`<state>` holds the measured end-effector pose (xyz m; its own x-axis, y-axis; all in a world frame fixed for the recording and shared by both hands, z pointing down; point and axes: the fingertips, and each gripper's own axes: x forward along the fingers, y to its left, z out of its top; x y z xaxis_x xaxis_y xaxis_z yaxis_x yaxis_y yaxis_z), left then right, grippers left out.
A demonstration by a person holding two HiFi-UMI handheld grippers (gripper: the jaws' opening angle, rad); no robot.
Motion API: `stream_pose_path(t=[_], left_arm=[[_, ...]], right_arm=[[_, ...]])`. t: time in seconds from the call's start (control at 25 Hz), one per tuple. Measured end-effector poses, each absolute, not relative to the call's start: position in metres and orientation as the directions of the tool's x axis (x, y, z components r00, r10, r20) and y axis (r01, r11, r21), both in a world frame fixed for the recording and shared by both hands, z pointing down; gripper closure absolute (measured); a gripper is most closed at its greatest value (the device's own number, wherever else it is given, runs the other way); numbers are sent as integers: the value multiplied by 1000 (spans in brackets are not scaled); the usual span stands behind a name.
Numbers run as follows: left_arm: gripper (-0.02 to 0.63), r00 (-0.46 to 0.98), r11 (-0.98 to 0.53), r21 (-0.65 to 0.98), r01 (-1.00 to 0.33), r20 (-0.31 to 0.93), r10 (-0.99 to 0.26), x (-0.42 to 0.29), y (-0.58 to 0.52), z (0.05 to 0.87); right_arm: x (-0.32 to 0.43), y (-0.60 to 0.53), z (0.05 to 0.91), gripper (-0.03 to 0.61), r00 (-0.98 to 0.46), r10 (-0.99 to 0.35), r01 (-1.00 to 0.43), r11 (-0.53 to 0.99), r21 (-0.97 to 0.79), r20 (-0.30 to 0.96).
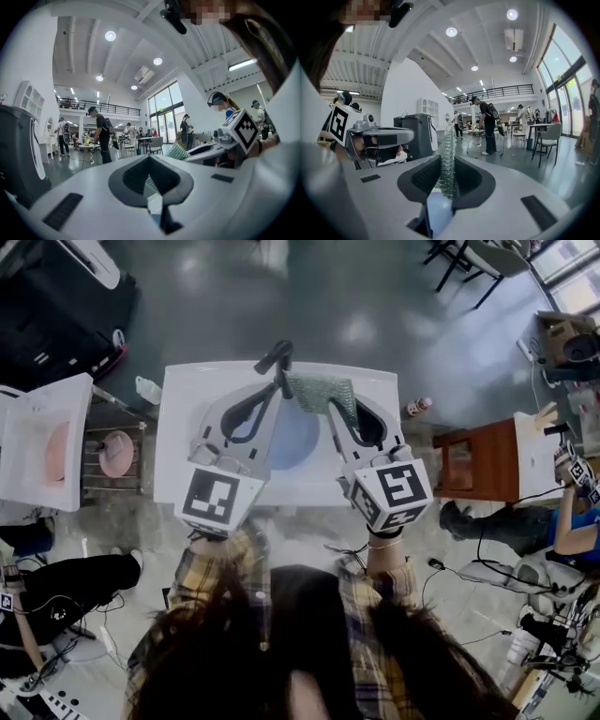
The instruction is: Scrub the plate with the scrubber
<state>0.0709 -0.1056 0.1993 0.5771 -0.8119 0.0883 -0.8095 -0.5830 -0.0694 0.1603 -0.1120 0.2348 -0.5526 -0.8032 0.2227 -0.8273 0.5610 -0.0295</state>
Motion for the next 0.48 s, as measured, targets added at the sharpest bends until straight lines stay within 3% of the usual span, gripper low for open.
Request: stream_pose_path(t=[0.48], left_arm=[[598,553,-562,-81,-823,110,-826,47,-111,215]], right_arm=[[131,-117,251,480,-589,-778,-803,594,-51,221]])
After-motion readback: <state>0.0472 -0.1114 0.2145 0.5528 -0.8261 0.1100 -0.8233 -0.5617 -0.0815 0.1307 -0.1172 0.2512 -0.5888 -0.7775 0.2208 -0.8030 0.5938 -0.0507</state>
